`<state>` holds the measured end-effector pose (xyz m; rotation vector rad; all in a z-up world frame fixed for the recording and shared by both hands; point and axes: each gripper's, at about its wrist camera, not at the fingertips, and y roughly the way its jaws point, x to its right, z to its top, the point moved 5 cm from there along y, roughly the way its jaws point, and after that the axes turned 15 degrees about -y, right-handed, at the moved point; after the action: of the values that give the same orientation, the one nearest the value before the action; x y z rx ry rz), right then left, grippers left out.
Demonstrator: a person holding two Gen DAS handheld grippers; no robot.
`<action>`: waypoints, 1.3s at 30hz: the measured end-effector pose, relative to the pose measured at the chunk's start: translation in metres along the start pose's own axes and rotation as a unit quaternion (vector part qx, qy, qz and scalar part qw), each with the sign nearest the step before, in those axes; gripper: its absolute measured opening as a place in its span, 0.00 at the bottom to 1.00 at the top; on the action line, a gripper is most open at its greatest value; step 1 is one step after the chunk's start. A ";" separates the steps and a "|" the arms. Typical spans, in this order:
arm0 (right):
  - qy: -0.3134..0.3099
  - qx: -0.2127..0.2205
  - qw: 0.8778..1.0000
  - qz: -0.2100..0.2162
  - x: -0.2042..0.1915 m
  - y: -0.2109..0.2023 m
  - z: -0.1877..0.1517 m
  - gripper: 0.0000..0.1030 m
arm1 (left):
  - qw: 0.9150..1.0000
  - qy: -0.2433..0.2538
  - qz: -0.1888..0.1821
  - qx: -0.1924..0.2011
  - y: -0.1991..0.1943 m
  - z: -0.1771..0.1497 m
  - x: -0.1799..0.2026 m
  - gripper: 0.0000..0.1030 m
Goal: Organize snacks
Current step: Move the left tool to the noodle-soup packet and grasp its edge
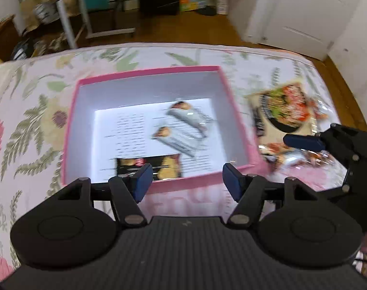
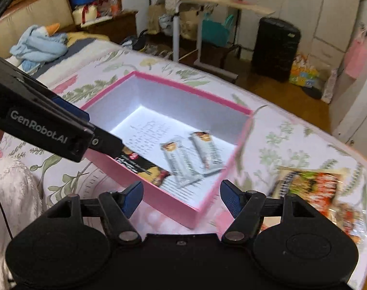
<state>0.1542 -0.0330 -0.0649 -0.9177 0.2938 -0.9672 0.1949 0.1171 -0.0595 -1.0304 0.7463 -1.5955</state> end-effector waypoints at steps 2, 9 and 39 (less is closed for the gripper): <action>0.019 0.009 1.000 -0.010 0.014 -0.015 -0.014 0.73 | 1.000 0.016 -0.005 0.008 -0.005 -0.003 0.015 0.67; 0.067 0.031 0.995 -0.068 0.071 -0.045 -0.062 0.73 | 0.999 0.037 -0.033 0.020 0.003 -0.008 0.062 0.79; 0.216 0.037 0.975 -0.023 0.159 0.027 -0.166 0.23 | 0.988 -0.088 -0.099 -0.078 0.201 -0.035 0.147 0.79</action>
<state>0.1621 -0.2443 -0.1595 -0.6408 0.6025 -1.2115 0.2377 -0.0781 -0.2118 -1.3764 0.6726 -1.6055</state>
